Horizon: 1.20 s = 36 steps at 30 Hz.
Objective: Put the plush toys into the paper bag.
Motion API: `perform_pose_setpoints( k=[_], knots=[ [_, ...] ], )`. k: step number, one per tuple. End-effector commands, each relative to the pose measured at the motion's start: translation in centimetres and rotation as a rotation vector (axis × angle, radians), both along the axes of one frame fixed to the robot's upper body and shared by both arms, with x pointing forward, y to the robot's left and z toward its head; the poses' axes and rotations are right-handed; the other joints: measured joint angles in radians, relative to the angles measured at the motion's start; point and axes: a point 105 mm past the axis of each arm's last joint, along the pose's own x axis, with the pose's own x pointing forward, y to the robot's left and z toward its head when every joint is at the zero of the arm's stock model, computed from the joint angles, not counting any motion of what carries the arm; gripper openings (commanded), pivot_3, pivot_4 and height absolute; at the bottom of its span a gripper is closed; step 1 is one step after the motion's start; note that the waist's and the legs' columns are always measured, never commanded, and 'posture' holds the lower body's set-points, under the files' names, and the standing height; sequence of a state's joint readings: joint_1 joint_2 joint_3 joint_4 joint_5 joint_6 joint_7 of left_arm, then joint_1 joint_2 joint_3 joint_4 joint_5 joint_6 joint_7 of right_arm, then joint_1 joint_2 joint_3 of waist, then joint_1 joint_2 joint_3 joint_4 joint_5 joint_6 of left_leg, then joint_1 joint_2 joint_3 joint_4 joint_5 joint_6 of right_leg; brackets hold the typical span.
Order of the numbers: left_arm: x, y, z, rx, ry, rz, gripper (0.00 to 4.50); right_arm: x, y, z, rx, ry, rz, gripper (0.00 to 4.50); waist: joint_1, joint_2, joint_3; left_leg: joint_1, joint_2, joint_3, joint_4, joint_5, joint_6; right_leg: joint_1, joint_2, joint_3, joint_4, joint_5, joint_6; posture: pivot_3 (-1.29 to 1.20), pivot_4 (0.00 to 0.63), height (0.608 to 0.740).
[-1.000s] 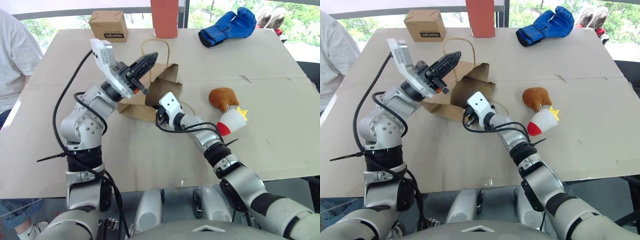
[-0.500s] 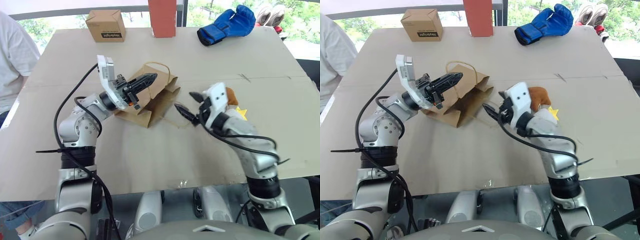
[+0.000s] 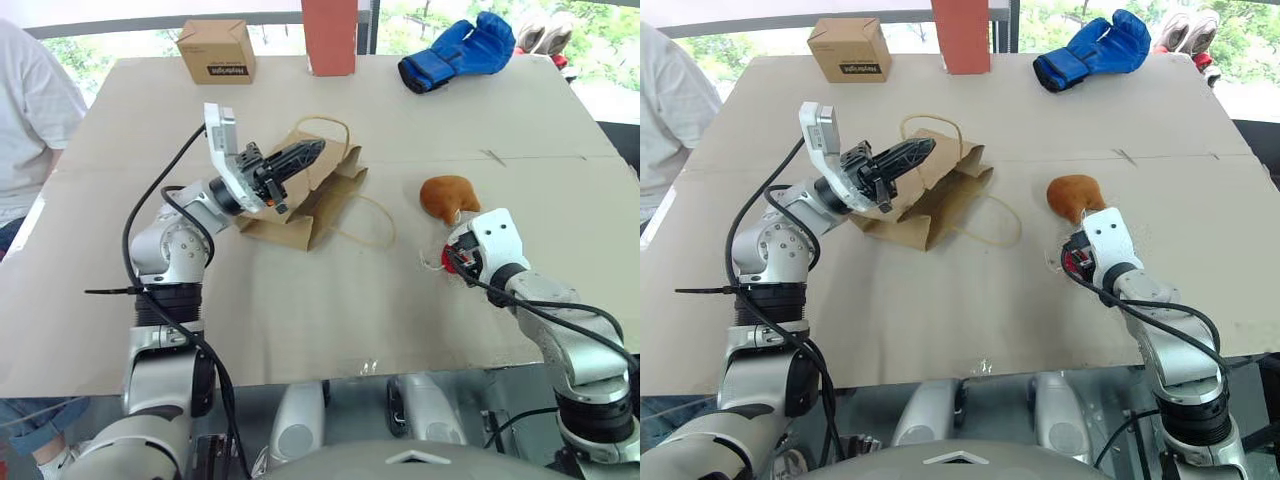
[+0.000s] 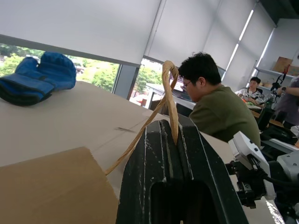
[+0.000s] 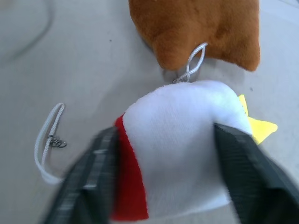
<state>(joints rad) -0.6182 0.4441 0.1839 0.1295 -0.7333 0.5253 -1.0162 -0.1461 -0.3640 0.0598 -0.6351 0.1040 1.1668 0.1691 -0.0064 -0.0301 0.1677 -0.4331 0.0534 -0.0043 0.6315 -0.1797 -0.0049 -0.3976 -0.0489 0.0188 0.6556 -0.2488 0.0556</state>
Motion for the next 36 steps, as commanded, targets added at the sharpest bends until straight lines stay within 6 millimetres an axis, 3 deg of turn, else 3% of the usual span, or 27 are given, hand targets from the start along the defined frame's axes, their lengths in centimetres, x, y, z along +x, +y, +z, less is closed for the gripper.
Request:
perform_pose_setpoints(
  k=[1, 3, 6, 8, 10, 13, 15, 20, 26, 32, 34, 35, 36],
  knots=[
    [-0.9, -0.4, 1.0, -0.022, -0.030, -0.038, 0.00, -0.6, -1.6, -0.8, -0.007, 0.016, -0.053, 0.96, 0.000, 0.000, 0.000, 0.000, 0.000, 0.000, 0.000, 0.000, 0.000, 0.000, 0.000, 0.000, -0.001, 0.000, 0.000, 0.00, 0.150, 0.740],
    [-1.1, -0.4, 1.1, -0.034, -0.021, -0.053, 0.00, -1.0, -1.6, 0.7, 0.037, -0.052, -0.016, 0.17, 0.001, 0.000, 0.000, 0.000, 0.000, 0.000, 0.001, 0.000, 0.000, 0.001, 0.000, 0.000, -0.001, 0.000, 0.000, 0.00, 0.150, 0.740],
    [-1.4, -0.6, 1.4, -0.054, -0.003, -0.078, 0.00, -1.7, 0.2, 4.5, 0.156, -0.193, 0.133, 0.07, 0.000, 0.000, 0.001, -0.001, 0.000, 0.000, 0.001, 0.000, 0.000, 0.001, 0.000, 0.000, -0.001, -0.002, 0.003, 0.00, 0.150, 0.740],
    [-1.9, -1.0, 1.3, -0.051, 0.009, -0.104, 0.00, -1.7, 3.4, 9.0, 0.302, -0.337, 0.313, 0.07, -0.011, 0.003, 0.004, -0.001, 0.000, 0.000, 0.001, 0.000, 0.000, 0.000, 0.000, 0.000, -0.001, -0.002, 0.003, 0.00, 0.150, 0.740],
    [-2.1, -1.3, 1.3, -0.052, 0.014, -0.114, 0.00, -1.5, 5.8, 10.7, 0.360, -0.363, 0.439, 0.07, -0.025, 0.004, 0.005, 0.000, 0.001, 0.001, 0.001, 0.000, 0.000, -0.002, 0.001, 0.002, 0.002, -0.002, 0.004, 0.00, 0.150, 0.740],
    [-2.3, -1.7, 1.6, -0.074, 0.019, -0.116, 0.00, -0.5, 9.2, 10.0, 0.339, -0.304, 0.583, 0.07, -0.026, 0.004, 0.005, 0.001, 0.001, -0.003, -0.001, 0.000, 0.000, -0.001, 0.003, 0.000, 0.003, -0.002, 0.003, 0.00, 0.150, 0.740],
    [-2.5, -2.0, 1.7, -0.080, 0.019, -0.120, 0.00, 0.2, 10.4, 9.1, 0.313, -0.260, 0.625, 0.07, -0.025, 0.004, 0.005, 0.001, 0.001, -0.003, -0.003, 0.000, 0.000, -0.002, 0.003, 0.000, 0.002, 0.000, 0.000, 0.00, 0.150, 0.740],
    [-3.1, -3.0, 2.3, -0.125, 0.009, -0.121, 0.00, 1.2, 14.8, 6.0, 0.224, -0.173, 0.836, 0.07, -0.023, 0.004, 0.005, -0.001, 0.000, -0.001, -0.003, 0.000, 0.000, -0.002, 0.002, 0.001, -0.001, 0.001, 0.002, 0.00, 0.150, 0.740],
    [-4.0, -3.6, 1.2, -0.114, 0.019, -0.124, 0.00, 2.2, 18.2, 7.1, 0.308, -0.209, 0.960, 0.07, -0.029, 0.004, 0.005, 0.000, 0.000, -0.002, -0.003, 0.000, 0.000, -0.002, 0.003, 0.001, 0.001, 0.002, 0.004, 0.00, 0.150, 0.740],
    [-4.3, -3.7, 0.9, -0.132, 0.027, -0.132, 0.00, 3.8, 20.6, 5.9, 0.376, -0.199, 1.045, 0.07, -0.027, 0.004, 0.005, 0.000, 0.000, -0.002, -0.002, 0.000, 0.000, -0.002, 0.003, 0.001, 0.002, 0.002, 0.004, 0.00, 0.150, 0.740],
    [-4.3, -3.4, 0.7, -0.118, 0.017, -0.122, 0.00, 3.9, 20.4, 5.1, 0.412, -0.168, 1.059, 0.78, -0.026, 0.004, 0.005, 0.000, 0.000, -0.002, -0.003, 0.000, 0.000, -0.002, 0.003, 0.001, 0.002, 0.002, 0.004, 0.00, 0.150, 0.740],
    [-4.2, -3.1, 0.6, -0.110, 0.012, -0.112, 0.00, 4.2, 20.0, 4.7, 0.411, -0.169, 1.027, 0.78, -0.026, 0.004, 0.005, 0.000, 0.000, -0.002, -0.003, 0.000, 0.000, -0.002, 0.003, 0.001, 0.001, 0.002, 0.004, 0.00, 0.150, 0.740],
    [-4.2, -2.8, 0.5, -0.093, 0.001, -0.101, 0.00, 4.5, 19.1, 4.7, 0.407, -0.186, 0.988, 1.26, -0.026, 0.004, 0.005, 0.000, 0.000, -0.002, -0.003, 0.000, 0.000, -0.002, 0.003, 0.001, 0.001, 0.002, 0.004, 0.00, 0.150, 0.740]
  ],
)
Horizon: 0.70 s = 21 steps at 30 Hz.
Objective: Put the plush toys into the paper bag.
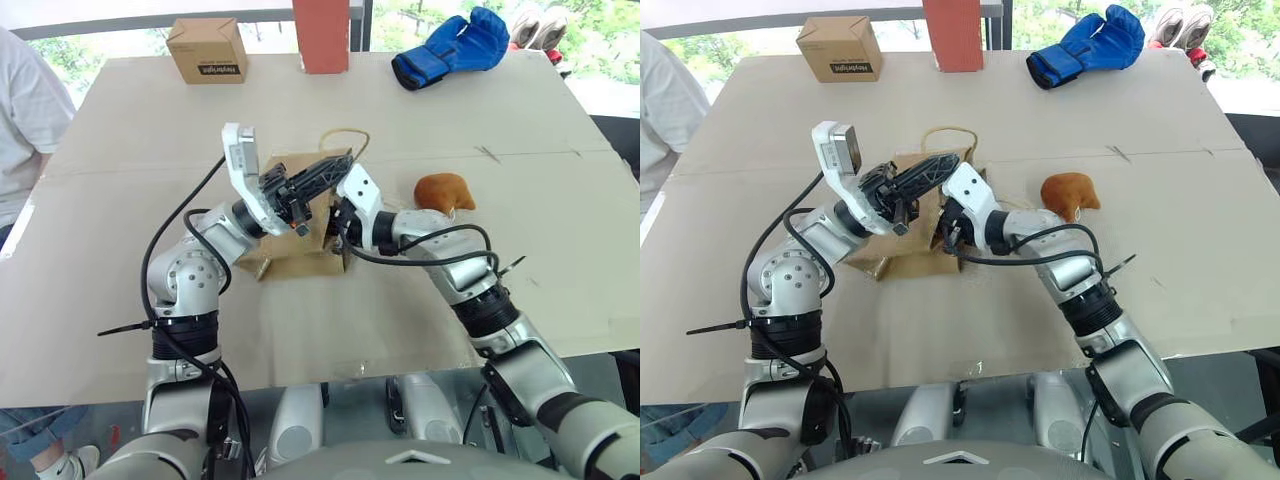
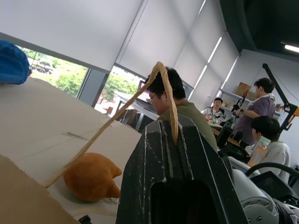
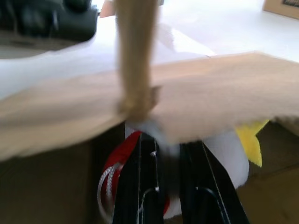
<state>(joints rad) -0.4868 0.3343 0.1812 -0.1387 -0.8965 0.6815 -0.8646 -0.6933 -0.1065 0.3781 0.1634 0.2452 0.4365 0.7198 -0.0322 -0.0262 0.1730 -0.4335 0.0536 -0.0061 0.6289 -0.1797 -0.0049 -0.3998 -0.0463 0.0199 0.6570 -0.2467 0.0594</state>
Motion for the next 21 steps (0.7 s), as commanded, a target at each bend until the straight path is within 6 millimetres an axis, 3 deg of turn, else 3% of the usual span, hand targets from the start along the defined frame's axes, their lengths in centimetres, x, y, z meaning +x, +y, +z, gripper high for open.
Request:
perform_pose_setpoints(
  k=[1, 3, 7, 14, 17, 19, 21],
  knots=[
    [-0.5, 1.0, 0.5, 0.046, -0.095, 0.022, 0.00, 0.8, -2.1, 0.2, 0.063, -0.003, -0.053, 1.42, 0.000, 0.000, 0.000, 0.000, 0.000, 0.000, 0.000, 0.000, 0.000, 0.000, 0.000, 0.000, 0.000, 0.000, 0.000, 0.00, 0.150, 0.740],
    [-0.4, 1.4, 0.4, 0.072, -0.113, 0.038, 0.00, 0.3, -3.6, 0.8, 0.067, -0.014, -0.067, 1.98, 0.000, 0.000, 0.000, 0.000, 0.000, 0.000, 0.000, 0.000, 0.000, 0.000, 0.000, 0.000, 0.000, 0.000, 0.000, 0.00, 0.150, 0.740],
    [0.5, 2.3, 0.9, 0.098, -0.159, 0.053, 0.00, -1.9, -6.7, 2.9, 0.110, -0.016, -0.101, 1.98, 0.018, 0.001, 0.001, 0.000, 0.000, 0.001, 0.000, 0.000, 0.000, -0.001, 0.000, 0.000, 0.000, -0.002, -0.003, 0.00, 0.150, 0.740],
    [0.7, 1.9, 1.1, 0.092, -0.175, 0.026, 0.00, -1.9, -7.5, 2.4, 0.066, -0.028, -0.192, 1.98, 0.015, 0.001, 0.001, 0.001, 0.001, 0.001, -0.001, 0.000, 0.000, -0.001, 0.000, 0.000, 0.000, -0.002, -0.004, 0.00, 0.150, 0.740],
    [1.0, 2.3, 1.2, 0.129, -0.196, 0.032, 0.00, -0.9, -10.8, 4.4, 0.063, -0.092, -0.340, 2.69, 0.022, 0.001, 0.001, 0.000, 0.000, 0.001, -0.001, 0.000, 0.000, -0.001, 0.000, 0.001, -0.001, -0.002, -0.004, 0.00, 0.150, 0.740],
    [1.1, 2.5, 1.5, 0.144, -0.215, 0.034, 0.00, 0.0, -13.1, 5.0, 0.034, -0.104, -0.452, 3.56, 0.024, 0.001, 0.001, -0.001, 0.000, 0.001, 0.000, 0.000, 0.000, -0.001, -0.001, 0.000, -0.001, -0.002, -0.004, 0.00, 0.150, 0.740],
    [1.2, 2.6, 1.6, 0.162, -0.232, 0.035, 0.00, 0.9, -14.9, 5.1, -0.013, -0.107, -0.531, 3.56, 0.023, 0.001, 0.001, -0.001, -0.001, 0.002, 0.000, 0.000, 0.000, -0.001, -0.001, 0.001, -0.002, -0.002, -0.004, 0.00, 0.150, 0.740]
  ],
)
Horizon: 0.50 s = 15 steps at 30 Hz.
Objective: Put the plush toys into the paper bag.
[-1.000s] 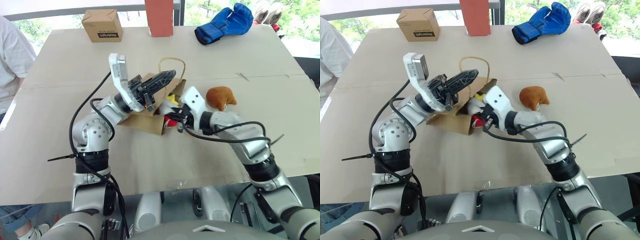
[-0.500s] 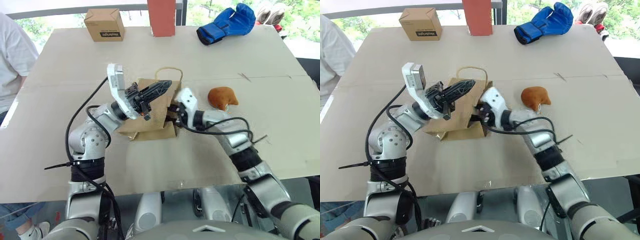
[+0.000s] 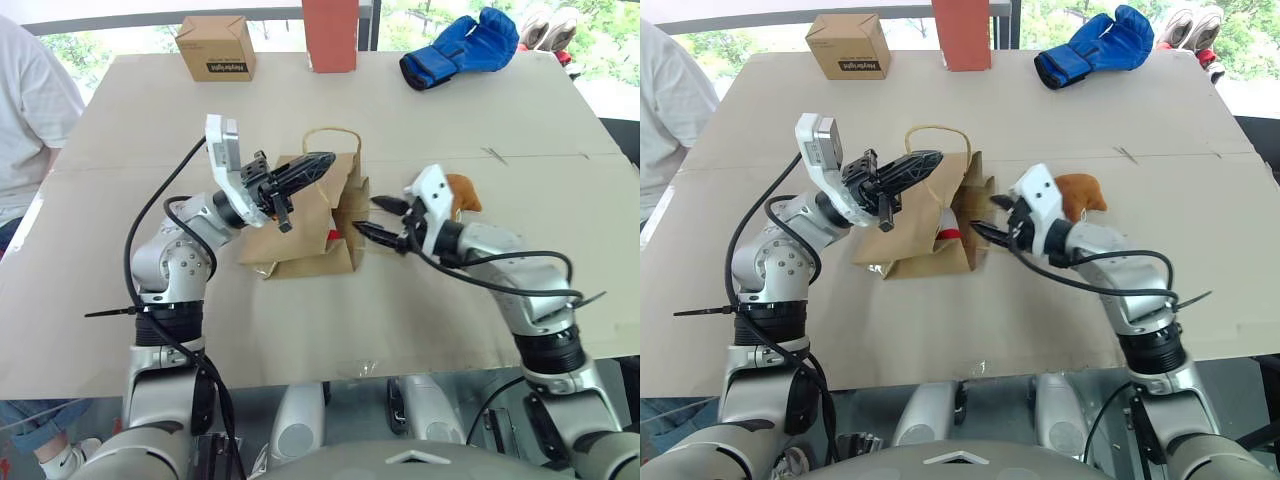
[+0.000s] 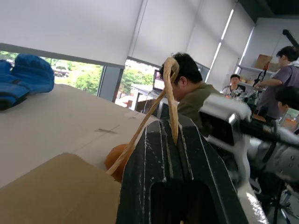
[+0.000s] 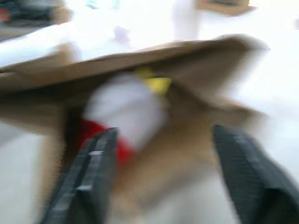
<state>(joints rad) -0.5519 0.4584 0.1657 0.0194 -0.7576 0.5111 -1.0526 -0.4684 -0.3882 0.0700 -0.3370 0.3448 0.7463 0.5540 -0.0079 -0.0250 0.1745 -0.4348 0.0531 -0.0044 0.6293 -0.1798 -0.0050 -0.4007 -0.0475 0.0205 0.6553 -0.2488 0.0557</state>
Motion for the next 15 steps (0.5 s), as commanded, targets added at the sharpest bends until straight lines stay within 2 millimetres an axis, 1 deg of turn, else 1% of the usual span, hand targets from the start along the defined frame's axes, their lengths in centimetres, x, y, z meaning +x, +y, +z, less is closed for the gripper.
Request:
perform_pose_setpoints(
  k=[1, 3, 5, 8, 10, 11, 13, 14, 15],
  knots=[
    [-0.1, 0.0, 1.5, 0.025, -0.090, -0.009, 0.00, 1.4, -3.2, 1.7, -0.049, -0.057, -0.152, 3.56, -0.003, 0.000, 0.000, 0.000, 0.000, 0.000, 0.000, 0.000, 0.000, 0.000, 0.000, 0.000, 0.000, 0.000, 0.000, 0.00, 0.150, 0.740],
    [0.1, 0.0, 1.7, 0.026, -0.099, -0.001, 0.00, 2.8, -5.1, 0.8, -0.103, -0.025, -0.251, 3.56, -0.005, 0.000, 0.000, 0.001, 0.000, 0.000, 0.000, 0.000, 0.000, 0.000, 0.000, 0.000, 0.000, 0.000, 0.000, 0.00, 0.150, 0.740],
    [0.2, 0.0, 1.9, 0.024, -0.107, 0.003, 0.00, 4.1, -6.7, -1.1, -0.167, 0.051, -0.332, 3.56, -0.009, 0.000, 0.000, 0.001, 0.000, 0.000, -0.001, 0.000, 0.000, 0.000, 0.000, 0.000, 0.000, 0.000, 0.000, 0.00, 0.150, 0.740],
    [0.2, -0.2, 2.2, 0.013, -0.111, 0.007, 0.00, 5.6, -7.2, -3.6, -0.140, 0.172, -0.358, 3.56, -0.009, 0.000, 0.000, 0.001, 0.000, 0.001, -0.001, 0.000, 0.000, 0.000, 0.001, 0.001, 0.000, 0.000, 0.000, 0.00, 0.150, 0.740],
    [0.1, -0.4, 2.1, 0.010, -0.109, 0.004, 0.00, 6.4, -7.6, -4.9, -0.167, 0.208, -0.377, 3.56, -0.009, 0.000, 0.000, 0.001, 0.000, 0.000, -0.001, 0.000, 0.000, -0.001, 0.001, 0.001, 0.000, 0.001, 0.001, 0.00, 0.150, 0.740],
    [0.0, -0.5, 2.1, 0.010, -0.108, 0.003, 0.00, 6.7, -7.9, -5.5, -0.188, 0.213, -0.388, 3.33, -0.010, 0.000, 0.000, 0.001, 0.000, 0.001, -0.002, 0.000, 0.000, -0.001, 0.001, 0.001, 0.001, 0.002, 0.003, 0.00, 0.150, 0.740],
    [-0.1, -0.6, 2.1, 0.009, -0.109, 0.002, 0.00, 7.0, -8.1, -5.9, -0.216, 0.203, -0.388, 2.70, -0.010, 0.000, 0.000, 0.001, 0.000, 0.001, -0.002, 0.000, 0.000, -0.001, 0.001, 0.002, 0.001, 0.002, 0.004, 0.00, 0.150, 0.740],
    [-0.2, -0.6, 2.1, 0.010, -0.110, 0.005, 0.00, 7.0, -8.1, -5.6, -0.214, 0.184, -0.380, 2.33, -0.010, 0.000, 0.000, 0.001, 0.000, 0.001, -0.001, 0.000, 0.000, -0.001, 0.001, 0.002, 0.001, 0.002, 0.004, 0.00, 0.150, 0.740],
    [-0.2, -0.5, 2.2, 0.008, -0.110, 0.007, 0.00, 6.6, -7.7, -4.8, -0.207, 0.141, -0.350, 1.90, -0.009, 0.000, 0.000, 0.001, 0.000, 0.001, -0.001, 0.000, 0.000, -0.001, 0.001, 0.002, 0.001, 0.002, 0.004, 0.00, 0.150, 0.740]
  ],
)
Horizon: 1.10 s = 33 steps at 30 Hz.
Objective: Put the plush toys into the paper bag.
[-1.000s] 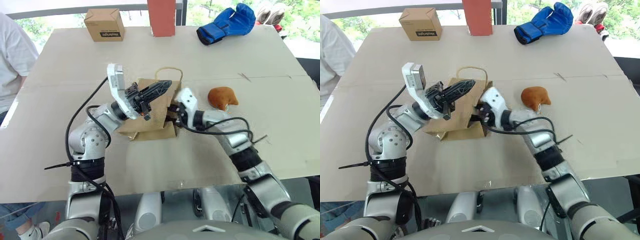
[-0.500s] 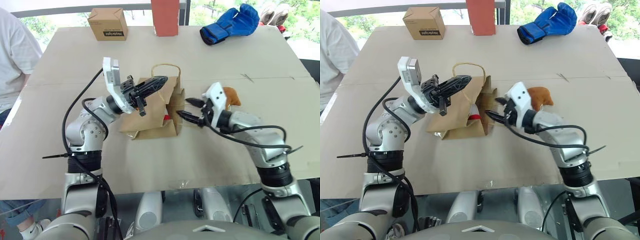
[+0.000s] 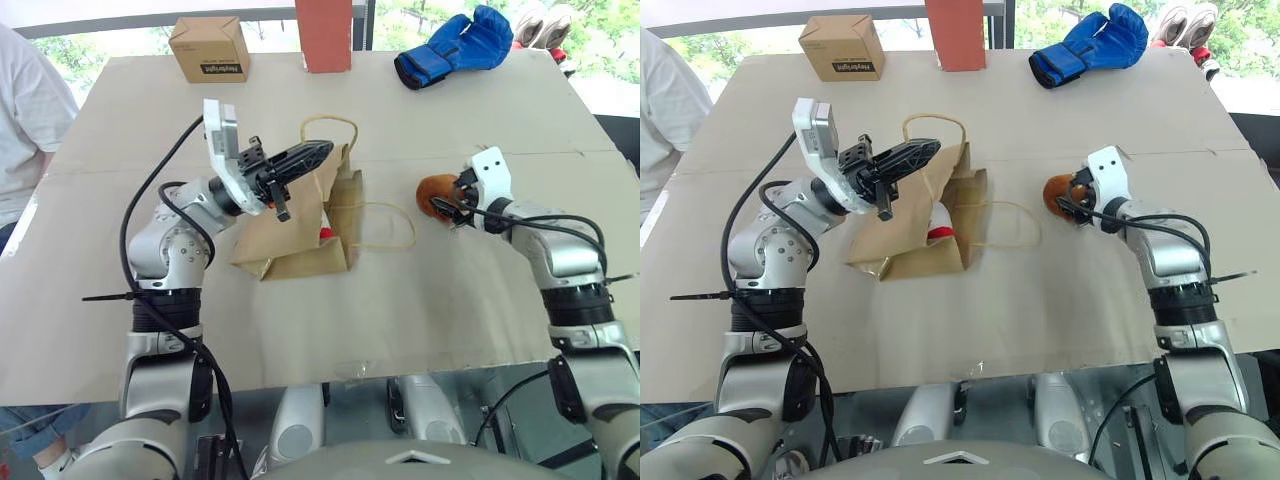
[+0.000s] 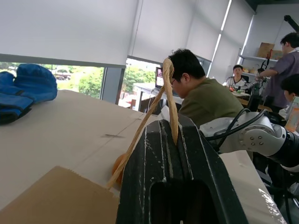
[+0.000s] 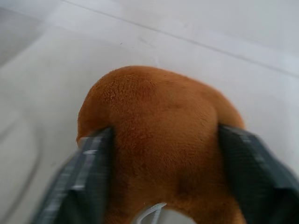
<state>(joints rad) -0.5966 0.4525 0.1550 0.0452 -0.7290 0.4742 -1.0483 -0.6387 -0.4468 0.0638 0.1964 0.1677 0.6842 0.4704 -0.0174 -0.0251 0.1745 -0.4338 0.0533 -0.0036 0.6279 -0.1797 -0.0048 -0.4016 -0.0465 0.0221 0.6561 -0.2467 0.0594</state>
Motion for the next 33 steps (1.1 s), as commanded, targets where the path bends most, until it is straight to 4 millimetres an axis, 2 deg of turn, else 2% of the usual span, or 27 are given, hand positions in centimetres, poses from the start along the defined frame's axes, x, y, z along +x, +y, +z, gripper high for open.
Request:
perform_pose_setpoints(
  k=[1, 3, 4, 6, 8, 10, 13, 17, 20, 21, 22, 23, 24, 26, 28, 33],
  knots=[
    [-0.8, -0.2, 1.4, -0.005, -0.063, -0.007, 0.00, -0.6, 0.1, 0.9, -0.028, -0.071, 0.052, 1.45, 0.002, 0.000, 0.000, 0.000, 0.000, 0.000, 0.000, 0.000, 0.000, 0.000, 0.000, 0.000, 0.000, 0.000, 0.000, 0.00, 0.150, 0.740],
    [-0.8, -0.2, 1.4, -0.008, -0.062, -0.005, 0.00, -1.0, 0.5, 1.6, -0.031, -0.111, 0.090, 0.43, 0.003, 0.000, 0.000, 0.000, 0.000, 0.000, 0.000, 0.000, 0.000, 0.000, 0.000, 0.000, 0.000, 0.000, 0.000, 0.00, 0.150, 0.740],
    [-0.8, -0.2, 1.5, -0.010, -0.060, -0.006, 0.00, -1.5, 1.0, 2.2, -0.026, -0.145, 0.132, 0.11, 0.003, 0.000, 0.000, 0.000, 0.000, 0.000, 0.000, 0.000, 0.000, 0.000, 0.000, 0.000, 0.000, 0.000, 0.000, 0.00, 0.150, 0.740],
    [-0.9, -0.5, 1.5, -0.015, -0.056, -0.016, 0.00, -3.8, 3.3, 4.4, 0.041, -0.223, 0.288, 0.04, 0.004, 0.000, 0.000, 0.000, 0.000, 0.000, 0.000, 0.000, 0.000, 0.000, 0.000, 0.000, 0.000, 0.000, 0.000, 0.00, 0.150, 0.740],
    [-1.0, -1.2, 1.5, -0.024, -0.050, -0.038, 0.00, -5.8, 6.9, 6.2, 0.088, -0.260, 0.445, 0.04, -0.001, 0.001, 0.001, -0.001, 0.000, 0.000, 0.000, 0.000, 0.000, 0.000, 0.000, 0.000, 0.000, 0.000, 0.000, 0.00, 0.150, 0.740],
    [-1.0, -1.6, 1.5, -0.030, -0.046, -0.052, 0.00, -6.8, 8.9, 6.9, 0.108, -0.264, 0.520, 0.04, -0.010, 0.001, 0.001, 0.000, 0.001, 0.001, 0.000, 0.000, 0.000, -0.001, 0.001, 0.001, 0.001, 0.000, 0.000, 0.00, 0.150, 0.740],
    [-1.1, -2.8, 1.4, -0.034, -0.046, -0.088, 0.00, -7.1, 13.1, 5.9, 0.095, -0.227, 0.666, 0.04, -0.016, 0.001, 0.001, 0.000, 0.001, -0.001, 0.000, 0.000, 0.000, -0.001, 0.001, 0.000, 0.002, 0.000, 0.000, 0.00, 0.150, 0.740],
    [-1.1, -3.6, 1.2, -0.032, -0.048, -0.112, 0.00, -7.0, 16.1, 5.0, 0.092, -0.189, 0.779, 0.04, -0.014, 0.001, 0.001, 0.000, 0.001, -0.001, 0.000, 0.000, 0.000, -0.001, 0.001, 0.000, 0.002, 0.000, 0.000, 0.00, 0.150, 0.740],
    [-1.3, -4.2, 0.9, -0.035, -0.049, -0.131, 0.00, -5.5, 18.1, 4.5, 0.128, -0.190, 0.796, 0.04, -0.013, 0.001, 0.001, -0.001, 0.000, -0.001, 0.000, 0.000, 0.000, -0.001, 0.001, 0.000, 0.001, 0.000, 0.000, 0.00, 0.150, 0.740],
    [-1.4, -4.2, 0.8, -0.036, -0.048, -0.133, 0.00, -5.1, 18.5, 4.4, 0.146, -0.190, 0.793, 0.34, -0.015, 0.001, 0.001, -0.001, 0.000, 0.000, 0.000, 0.000, 0.000, -0.001, 0.001, 0.001, 0.001, 0.000, 0.000, 0.00, 0.150, 0.740],
    [-1.5, -4.2, 0.7, -0.037, -0.048, -0.132, 0.00, -4.9, 18.6, 4.3, 0.158, -0.192, 0.792, 0.34, -0.015, 0.001, 0.001, -0.001, 0.001, 0.000, 0.000, 0.000, 0.000, -0.001, 0.001, 0.001, 0.002, 0.000, 0.000, 0.00, 0.150, 0.740],
    [-1.6, -4.1, 0.6, -0.037, -0.045, -0.129, 0.00, -4.9, 18.6, 4.1, 0.176, -0.183, 0.803, 0.89, -0.014, 0.001, 0.001, -0.001, 0.001, -0.001, 0.000, 0.000, 0.000, -0.001, 0.001, 0.000, 0.002, 0.000, 0.000, 0.00, 0.150, 0.740],
    [-1.7, -3.8, 0.5, -0.041, -0.041, -0.119, 0.00, -4.9, 18.6, 3.7, 0.185, -0.178, 0.802, 1.05, -0.013, 0.001, 0.001, -0.001, 0.001, -0.001, 0.000, 0.000, 0.000, -0.001, 0.001, 0.000, 0.002, 0.000, 0.000, 0.00, 0.150, 0.740],
    [-1.9, -3.0, 0.4, -0.055, -0.032, -0.092, 0.00, -5.2, 18.2, 3.2, 0.198, -0.178, 0.797, 2.02, -0.016, 0.001, 0.001, -0.001, 0.001, -0.001, 0.000, 0.000, 0.000, -0.001, 0.001, 0.000, 0.001, 0.000, 0.000, 0.00, 0.150, 0.740],
    [-2.0, -1.7, 0.5, -0.079, -0.023, -0.054, 0.00, -5.8, 17.1, 2.9, 0.237, -0.151, 0.778, 2.69, -0.015, 0.001, 0.001, -0.001, 0.001, -0.001, -0.001, 0.000, 0.000, -0.001, 0.001, 0.000, 0.001, 0.000, 0.000, 0.00, 0.150, 0.740],
    [-2.4, 0.4, 1.2, -0.136, -0.014, -0.003, 0.00, -6.7, 13.9, 3.1, 0.241, -0.142, 0.700, 2.69, -0.013, 0.001, 0.001, 0.000, 0.001, -0.001, -0.001, 0.000, 0.000, -0.001, 0.001, 0.000, 0.002, 0.000, 0.000, 0.00, 0.150, 0.740]
  ],
)
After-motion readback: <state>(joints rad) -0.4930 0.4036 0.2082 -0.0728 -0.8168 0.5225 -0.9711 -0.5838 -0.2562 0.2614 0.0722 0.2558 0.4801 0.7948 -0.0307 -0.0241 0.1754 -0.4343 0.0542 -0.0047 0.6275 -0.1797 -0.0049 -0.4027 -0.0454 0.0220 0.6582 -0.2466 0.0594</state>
